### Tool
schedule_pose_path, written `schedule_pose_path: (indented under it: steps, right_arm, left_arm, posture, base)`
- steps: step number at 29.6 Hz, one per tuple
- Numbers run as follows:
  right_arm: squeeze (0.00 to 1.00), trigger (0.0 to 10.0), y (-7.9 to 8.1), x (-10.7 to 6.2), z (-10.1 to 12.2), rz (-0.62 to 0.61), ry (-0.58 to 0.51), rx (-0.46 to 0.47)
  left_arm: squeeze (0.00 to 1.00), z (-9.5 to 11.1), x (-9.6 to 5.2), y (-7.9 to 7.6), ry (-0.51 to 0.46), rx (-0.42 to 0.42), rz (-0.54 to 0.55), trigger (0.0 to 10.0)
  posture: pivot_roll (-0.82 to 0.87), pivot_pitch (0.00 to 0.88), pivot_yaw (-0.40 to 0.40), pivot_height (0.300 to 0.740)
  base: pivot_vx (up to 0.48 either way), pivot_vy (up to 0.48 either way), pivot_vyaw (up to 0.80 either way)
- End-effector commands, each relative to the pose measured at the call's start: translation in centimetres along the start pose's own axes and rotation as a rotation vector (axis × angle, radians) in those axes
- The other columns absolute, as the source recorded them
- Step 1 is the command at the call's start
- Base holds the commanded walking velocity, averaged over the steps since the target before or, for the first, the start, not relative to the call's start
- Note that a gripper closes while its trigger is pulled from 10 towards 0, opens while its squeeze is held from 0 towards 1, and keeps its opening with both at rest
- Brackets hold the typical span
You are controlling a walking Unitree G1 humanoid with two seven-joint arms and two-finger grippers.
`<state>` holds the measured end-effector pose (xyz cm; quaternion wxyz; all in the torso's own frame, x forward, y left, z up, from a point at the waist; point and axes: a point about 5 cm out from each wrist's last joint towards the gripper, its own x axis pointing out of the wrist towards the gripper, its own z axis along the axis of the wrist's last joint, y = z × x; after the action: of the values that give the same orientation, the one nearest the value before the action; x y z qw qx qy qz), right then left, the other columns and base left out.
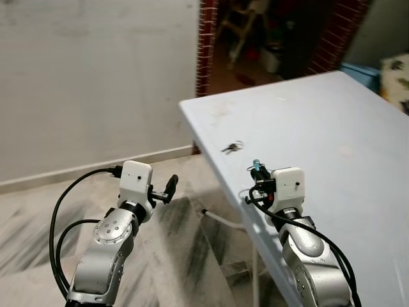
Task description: Hang keys on a hook
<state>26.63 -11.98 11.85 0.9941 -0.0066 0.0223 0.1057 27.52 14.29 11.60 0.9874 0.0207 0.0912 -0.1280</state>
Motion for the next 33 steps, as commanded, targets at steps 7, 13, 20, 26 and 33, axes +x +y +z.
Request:
schedule_pose_path:
  steps: [7, 13, 20, 26, 33]
  right_arm:
    - [0.0, 10.0, -0.21, 0.16, 0.49, -0.024, -0.025, 0.006]
    - [0.0, 10.0, -0.23, 0.34, 0.42, -0.035, -0.022, 0.006]
    - [0.0, 10.0, -0.15, 0.45, 0.48, -0.036, -0.024, 0.007]
    - [0.0, 10.0, -0.29, 0.47, 0.51, -0.044, -0.025, 0.007]
    - [0.0, 10.0, -0.35, 0.47, 0.47, -0.053, -0.025, 0.008]
  left_arm:
    - [0.0, -0.07, 0.36, 0.16, 0.018, -0.007, -0.005, 10.0]
    - [0.0, -0.08, 0.38, 0.1, 0.023, -0.011, -0.014, 10.0]
    - [0.0, -0.16, 0.46, 0.09, 0.028, -0.011, -0.017, 10.0]
    - [0.0, -0.14, 0.55, 0.05, 0.031, -0.009, -0.021, 10.0]
    - [0.0, -0.15, 0.67, -0.05, 0.036, -0.01, -0.025, 10.0]
  posture:
    - [0.11, 0.045, -0.06, 0.74]
    - [0.11, 0.041, -0.059, 0.74]
    - [0.11, 0.041, -0.058, 0.74]
    - [0.11, 0.04, -0.057, 0.74]
    - [0.12, 0.032, -0.055, 0.74]
  base:
    - [0.0, 0.091, 0.11]
    - [0.0, 0.48, 0.0]
    - [0.0, 0.48, 0.0]
    - [0.0, 0.48, 0.0]
    - [0.0, 0.48, 0.0]
